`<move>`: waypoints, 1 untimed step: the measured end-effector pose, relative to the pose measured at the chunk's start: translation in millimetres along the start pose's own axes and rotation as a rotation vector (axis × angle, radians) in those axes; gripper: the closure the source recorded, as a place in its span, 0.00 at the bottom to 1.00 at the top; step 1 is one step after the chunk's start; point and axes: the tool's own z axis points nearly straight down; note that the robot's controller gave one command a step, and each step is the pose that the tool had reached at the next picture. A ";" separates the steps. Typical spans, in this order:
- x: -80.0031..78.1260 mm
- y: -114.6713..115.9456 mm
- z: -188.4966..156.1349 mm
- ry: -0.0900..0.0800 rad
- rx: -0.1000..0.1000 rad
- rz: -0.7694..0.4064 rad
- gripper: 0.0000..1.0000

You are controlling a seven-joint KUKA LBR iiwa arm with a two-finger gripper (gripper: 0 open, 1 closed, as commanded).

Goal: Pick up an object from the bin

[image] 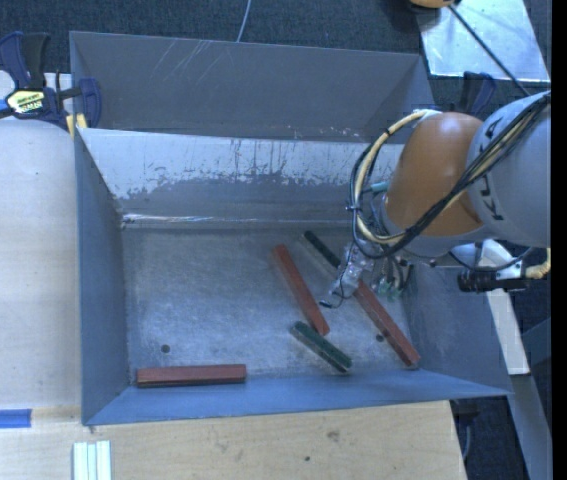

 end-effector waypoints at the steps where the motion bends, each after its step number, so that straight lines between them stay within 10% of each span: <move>1: -63.7 9.6 -60.4 -0.008 -0.003 0.085 1.00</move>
Offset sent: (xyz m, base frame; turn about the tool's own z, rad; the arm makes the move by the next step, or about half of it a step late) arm 0.0000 0.0000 0.0000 0.0000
